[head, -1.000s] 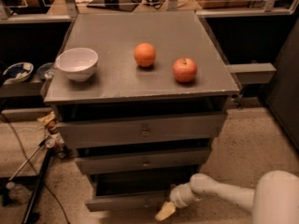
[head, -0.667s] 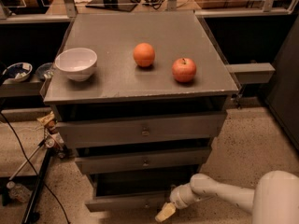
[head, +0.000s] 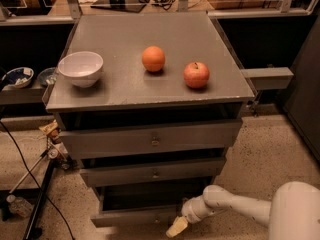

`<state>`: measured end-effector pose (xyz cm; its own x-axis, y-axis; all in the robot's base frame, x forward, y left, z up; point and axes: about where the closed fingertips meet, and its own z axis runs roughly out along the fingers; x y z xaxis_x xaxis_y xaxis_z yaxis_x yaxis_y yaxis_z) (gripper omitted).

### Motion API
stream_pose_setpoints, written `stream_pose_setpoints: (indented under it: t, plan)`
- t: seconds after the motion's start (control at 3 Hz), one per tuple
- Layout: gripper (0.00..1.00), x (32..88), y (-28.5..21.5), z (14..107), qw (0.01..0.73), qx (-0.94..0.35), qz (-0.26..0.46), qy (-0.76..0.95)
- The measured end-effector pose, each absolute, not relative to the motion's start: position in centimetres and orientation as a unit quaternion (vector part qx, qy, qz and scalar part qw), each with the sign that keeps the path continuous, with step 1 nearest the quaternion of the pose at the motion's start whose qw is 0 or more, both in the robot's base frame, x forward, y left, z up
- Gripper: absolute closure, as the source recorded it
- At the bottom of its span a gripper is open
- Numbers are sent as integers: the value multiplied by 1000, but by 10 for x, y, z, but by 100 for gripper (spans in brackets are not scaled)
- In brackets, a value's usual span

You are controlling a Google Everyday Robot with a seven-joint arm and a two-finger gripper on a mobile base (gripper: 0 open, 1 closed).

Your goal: Open bottom drawer

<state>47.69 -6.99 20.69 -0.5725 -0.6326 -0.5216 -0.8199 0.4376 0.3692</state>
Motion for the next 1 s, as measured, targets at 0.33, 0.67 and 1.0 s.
stream_pose_setpoints:
  t: [0.33,0.67,1.0]
  plan:
    - [0,472,-71,207,152,-432,306,834]
    - [0,476,-69,208,152,-432,306,834]
    - [0,478,-68,209,152,-432,306,834]
